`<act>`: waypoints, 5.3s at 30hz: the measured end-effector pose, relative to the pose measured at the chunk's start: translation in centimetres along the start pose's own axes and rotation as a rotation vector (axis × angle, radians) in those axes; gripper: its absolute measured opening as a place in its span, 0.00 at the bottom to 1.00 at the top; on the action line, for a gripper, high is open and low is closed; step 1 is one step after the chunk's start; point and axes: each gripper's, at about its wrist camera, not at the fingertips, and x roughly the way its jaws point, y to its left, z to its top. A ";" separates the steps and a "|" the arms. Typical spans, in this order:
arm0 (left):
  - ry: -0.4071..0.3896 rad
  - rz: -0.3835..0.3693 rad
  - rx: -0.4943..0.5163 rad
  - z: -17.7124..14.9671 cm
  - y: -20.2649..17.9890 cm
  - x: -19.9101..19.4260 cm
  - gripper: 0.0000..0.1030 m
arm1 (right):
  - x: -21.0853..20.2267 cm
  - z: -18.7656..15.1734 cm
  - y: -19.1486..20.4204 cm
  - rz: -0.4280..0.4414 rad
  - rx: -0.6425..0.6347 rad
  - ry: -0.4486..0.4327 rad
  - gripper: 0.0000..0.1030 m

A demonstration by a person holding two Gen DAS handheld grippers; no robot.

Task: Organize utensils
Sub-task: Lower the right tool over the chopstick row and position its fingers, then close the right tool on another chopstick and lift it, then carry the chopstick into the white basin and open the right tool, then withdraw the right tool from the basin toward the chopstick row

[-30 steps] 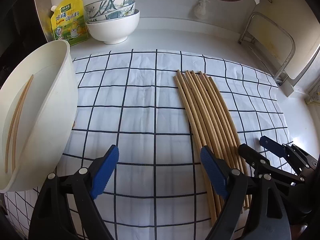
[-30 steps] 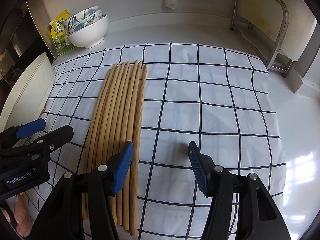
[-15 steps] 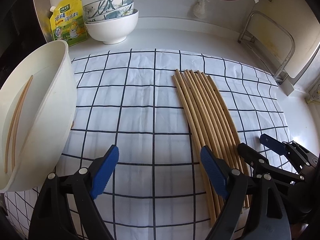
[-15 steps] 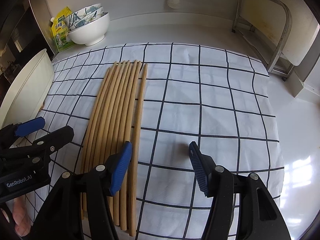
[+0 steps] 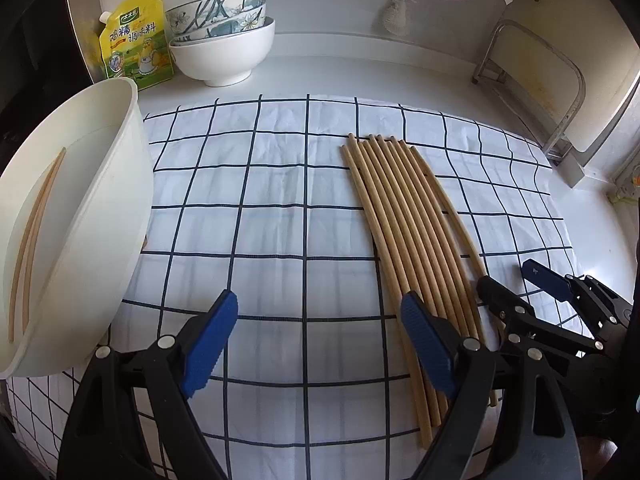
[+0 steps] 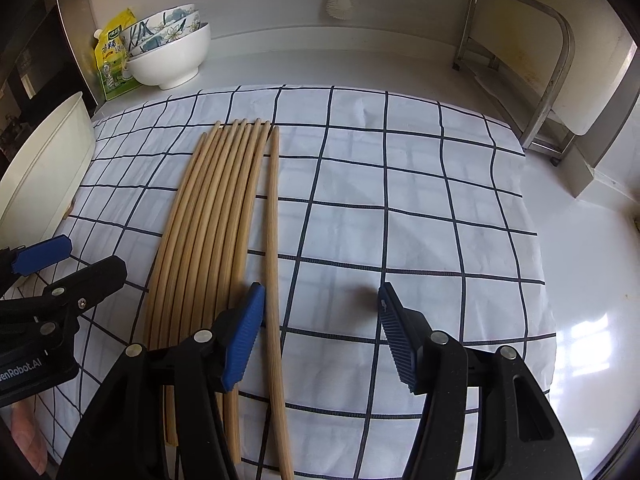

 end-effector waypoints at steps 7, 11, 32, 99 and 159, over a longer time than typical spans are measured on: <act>0.013 -0.023 0.016 -0.5 -0.6 -0.1 0.80 | -0.2 -0.4 -2.4 -0.043 0.032 -0.002 0.55; 0.020 -0.022 0.030 -0.8 -0.9 0.0 0.80 | -0.4 -0.6 -3.3 -0.055 0.053 -0.001 0.55; 0.054 0.031 0.014 -1.3 -0.4 1.2 0.86 | -0.7 -0.7 -2.7 -0.018 0.052 -0.019 0.55; -0.017 -0.078 -0.033 4.2 5.6 -6.5 0.07 | -8.1 5.4 5.6 0.190 0.041 -0.099 0.06; -0.009 0.091 -0.148 4.1 25.7 -8.4 0.57 | -5.4 9.1 24.3 0.313 -0.044 0.002 0.14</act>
